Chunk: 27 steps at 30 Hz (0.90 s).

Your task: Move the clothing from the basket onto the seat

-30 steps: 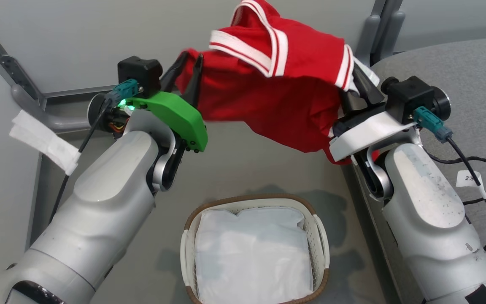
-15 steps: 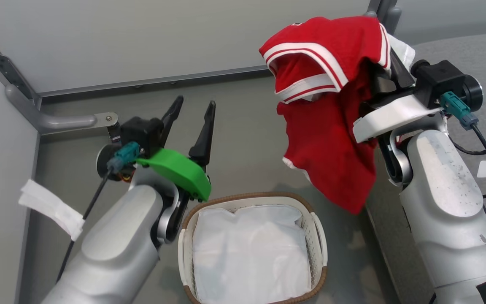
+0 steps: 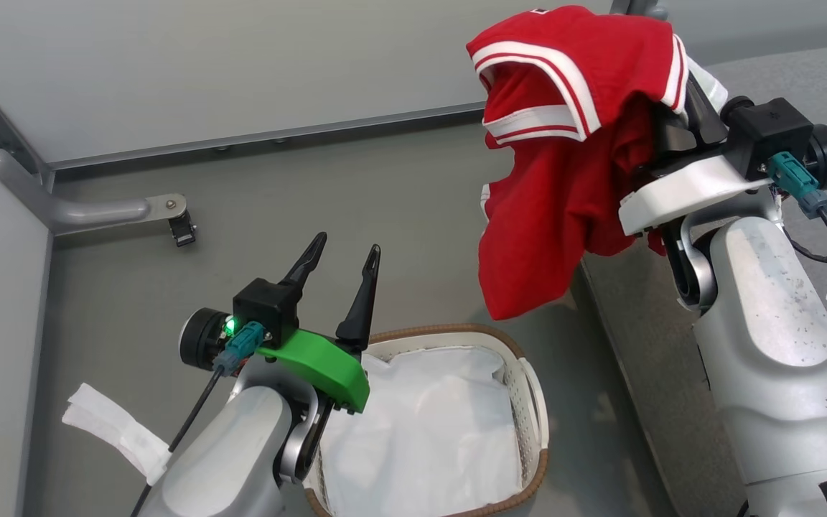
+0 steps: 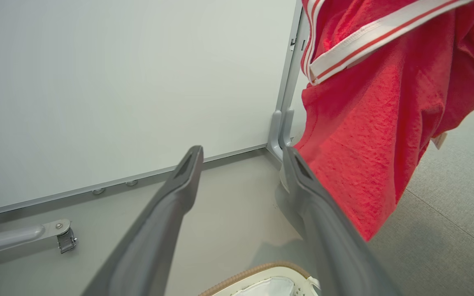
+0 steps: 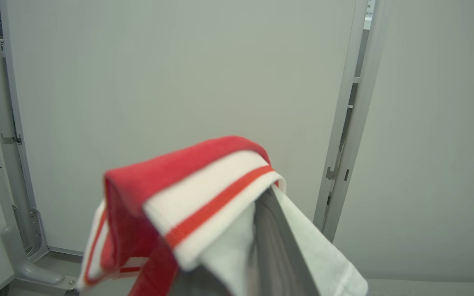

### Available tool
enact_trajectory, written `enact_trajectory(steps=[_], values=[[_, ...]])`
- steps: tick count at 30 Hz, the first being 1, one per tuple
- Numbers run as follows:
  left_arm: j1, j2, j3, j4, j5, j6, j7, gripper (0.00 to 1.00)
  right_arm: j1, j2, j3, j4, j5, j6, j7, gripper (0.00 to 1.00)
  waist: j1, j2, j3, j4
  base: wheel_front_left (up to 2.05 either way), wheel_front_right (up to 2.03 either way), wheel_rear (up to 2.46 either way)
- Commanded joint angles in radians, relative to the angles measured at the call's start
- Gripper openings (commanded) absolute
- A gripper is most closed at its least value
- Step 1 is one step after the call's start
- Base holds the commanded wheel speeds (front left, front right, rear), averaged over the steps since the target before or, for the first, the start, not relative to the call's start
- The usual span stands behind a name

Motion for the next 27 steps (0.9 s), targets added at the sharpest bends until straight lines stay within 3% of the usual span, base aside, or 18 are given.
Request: enact_trajectory(steps=[1,21,27], values=[[0.017,-0.004,0.009,-0.001,0.016,-0.006,-0.001,1.0,-0.006,-0.003,-0.005,-0.007,-0.011,-0.001,-0.005,0.0,0.0,0.0,0.004,-0.017,0.0,0.0,0.0],[-0.031,-0.032,0.032,0.034,0.148,-0.05,-0.001,1.0,0.009,-0.003,-0.121,-0.015,-0.074,-0.001,-0.005,0.0,0.0,0.0,0.099,-0.392,0.0,0.0,0.0],[-0.056,-0.047,0.014,0.054,0.168,-0.064,0.0,1.0,0.006,-0.003,-0.138,0.005,-0.078,-0.001,-0.005,0.0,0.0,0.0,0.121,-0.463,0.0,0.0,0.0]])
